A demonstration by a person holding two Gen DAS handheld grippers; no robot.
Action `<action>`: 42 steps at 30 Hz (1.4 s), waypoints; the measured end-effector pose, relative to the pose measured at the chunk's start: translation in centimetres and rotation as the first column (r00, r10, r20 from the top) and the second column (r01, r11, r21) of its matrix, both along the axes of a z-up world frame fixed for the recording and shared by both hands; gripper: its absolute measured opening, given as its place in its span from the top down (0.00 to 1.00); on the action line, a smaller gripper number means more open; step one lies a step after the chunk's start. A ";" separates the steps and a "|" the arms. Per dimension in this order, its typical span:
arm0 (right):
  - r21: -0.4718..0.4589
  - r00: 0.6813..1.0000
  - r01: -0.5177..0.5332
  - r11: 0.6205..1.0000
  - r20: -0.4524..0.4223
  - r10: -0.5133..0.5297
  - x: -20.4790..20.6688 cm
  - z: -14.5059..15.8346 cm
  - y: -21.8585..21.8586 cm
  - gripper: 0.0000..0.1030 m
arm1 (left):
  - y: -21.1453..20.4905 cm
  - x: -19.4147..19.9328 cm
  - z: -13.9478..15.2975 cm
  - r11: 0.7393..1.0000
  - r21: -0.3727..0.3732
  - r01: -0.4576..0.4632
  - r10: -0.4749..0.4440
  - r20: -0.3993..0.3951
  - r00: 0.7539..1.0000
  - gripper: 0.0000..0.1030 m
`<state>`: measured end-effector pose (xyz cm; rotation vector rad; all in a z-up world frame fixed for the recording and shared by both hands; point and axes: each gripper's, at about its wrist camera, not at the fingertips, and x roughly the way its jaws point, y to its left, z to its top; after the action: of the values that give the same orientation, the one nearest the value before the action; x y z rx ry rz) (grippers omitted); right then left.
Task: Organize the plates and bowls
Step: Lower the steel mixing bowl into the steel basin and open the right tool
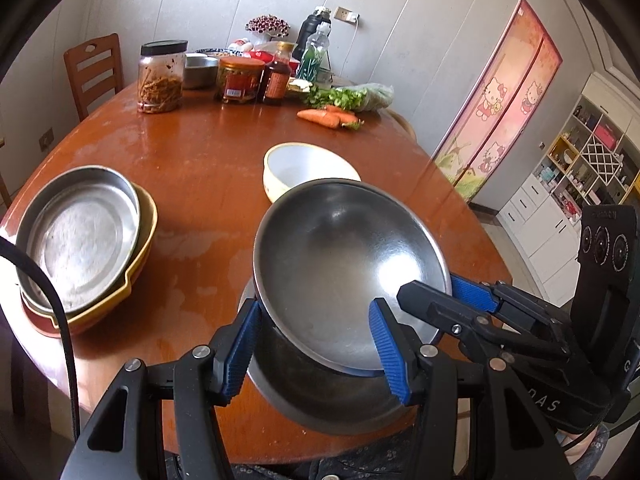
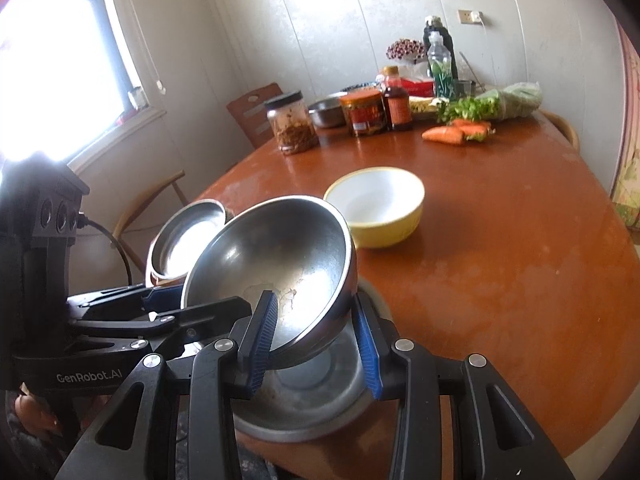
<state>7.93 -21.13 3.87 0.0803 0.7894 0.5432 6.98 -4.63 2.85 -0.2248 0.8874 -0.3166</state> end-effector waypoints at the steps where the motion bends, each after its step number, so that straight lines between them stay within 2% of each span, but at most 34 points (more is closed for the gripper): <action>1: -0.004 1.000 0.001 1.000 -0.007 -0.001 -0.1 -0.3 0.0 0.61 | 0.0 -0.1 -0.1 1.000 0.003 0.002 -0.002 -0.002 1.000 0.46; 13: -0.026 0.998 -0.010 1.000 -0.065 0.008 -0.8 -2.4 -0.4 0.60 | -1.0 -0.4 -1.3 0.999 0.035 0.022 -0.021 -0.043 0.999 0.46; 25: -0.010 0.997 -0.018 1.000 -0.071 0.017 -0.6 -2.3 -0.9 0.58 | -0.8 -0.1 -1.2 0.999 0.026 0.027 -0.025 -0.054 0.998 0.46; 34: 0.006 0.999 0.016 1.000 -0.042 -0.015 0.2 -1.5 -2.2 0.54 | 0.5 0.6 -0.3 0.999 0.034 -0.017 0.017 -0.024 1.000 0.46; 42: 0.060 0.997 0.072 0.996 -0.047 -0.069 3.3 -1.1 -3.4 0.48 | 1.7 3.6 0.9 0.999 0.004 -0.044 0.044 0.005 0.999 0.45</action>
<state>11.23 -24.54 2.72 0.1775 0.8101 0.5002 10.56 -2.98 3.77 -0.2393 0.8772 -0.2739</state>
